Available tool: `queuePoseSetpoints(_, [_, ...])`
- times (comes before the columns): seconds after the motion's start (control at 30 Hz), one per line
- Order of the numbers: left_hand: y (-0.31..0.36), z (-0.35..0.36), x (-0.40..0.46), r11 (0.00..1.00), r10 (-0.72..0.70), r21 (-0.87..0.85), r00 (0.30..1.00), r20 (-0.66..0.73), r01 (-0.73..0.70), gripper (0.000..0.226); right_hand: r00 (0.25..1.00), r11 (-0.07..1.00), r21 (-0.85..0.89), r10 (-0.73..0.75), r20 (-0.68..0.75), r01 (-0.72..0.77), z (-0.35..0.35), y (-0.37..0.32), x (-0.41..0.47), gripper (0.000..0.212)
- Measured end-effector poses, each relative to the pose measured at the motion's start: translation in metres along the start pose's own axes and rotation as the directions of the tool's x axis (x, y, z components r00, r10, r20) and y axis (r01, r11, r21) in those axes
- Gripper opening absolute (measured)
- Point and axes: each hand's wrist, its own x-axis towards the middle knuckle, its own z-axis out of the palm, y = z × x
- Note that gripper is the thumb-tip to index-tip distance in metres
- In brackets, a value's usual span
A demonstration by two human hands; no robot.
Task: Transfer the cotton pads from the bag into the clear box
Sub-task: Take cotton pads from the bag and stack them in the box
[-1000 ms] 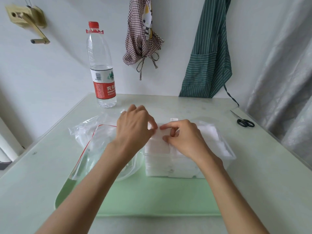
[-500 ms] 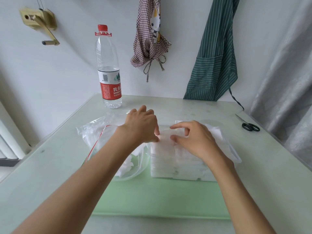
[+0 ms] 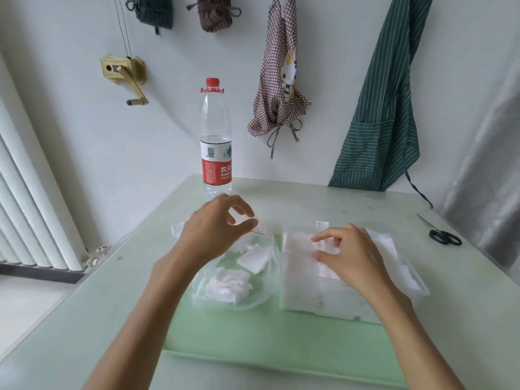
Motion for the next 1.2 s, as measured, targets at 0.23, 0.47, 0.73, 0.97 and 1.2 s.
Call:
queuePoseSetpoints(0.23, [-0.039,-0.044,-0.016,0.884,-0.362,0.397,0.898,0.250,0.246,0.028,0.923,0.969,0.062,-0.206,-0.326,0.238,-0.016,-0.038,-0.011,0.026])
queuePoseSetpoints(0.47, [-0.059,-0.019,-0.005,0.895,-0.424,0.104,0.758,0.496,0.433,0.007,0.880,0.940,-0.016,-0.312,0.358,0.340,0.041,-0.117,-0.031,0.017])
queuePoseSetpoints(0.73, [-0.064,-0.023,-0.006,0.904,-0.397,0.077,0.759,0.515,0.421,0.009,0.787,0.927,-0.152,-0.194,0.585,0.342,0.060,-0.126,-0.008,0.052])
queuePoseSetpoints(0.97, [-0.054,-0.028,-0.008,0.878,-0.431,0.323,0.876,0.217,0.352,0.031,0.877,0.891,-0.250,-0.261,0.404,0.380,0.062,-0.118,-0.014,0.037])
queuePoseSetpoints(1.2, [-0.046,-0.031,-0.009,0.890,-0.401,0.315,0.894,0.198,0.330,0.023,0.799,0.905,-0.182,-0.227,0.557,0.384,0.058,-0.116,-0.020,0.049])
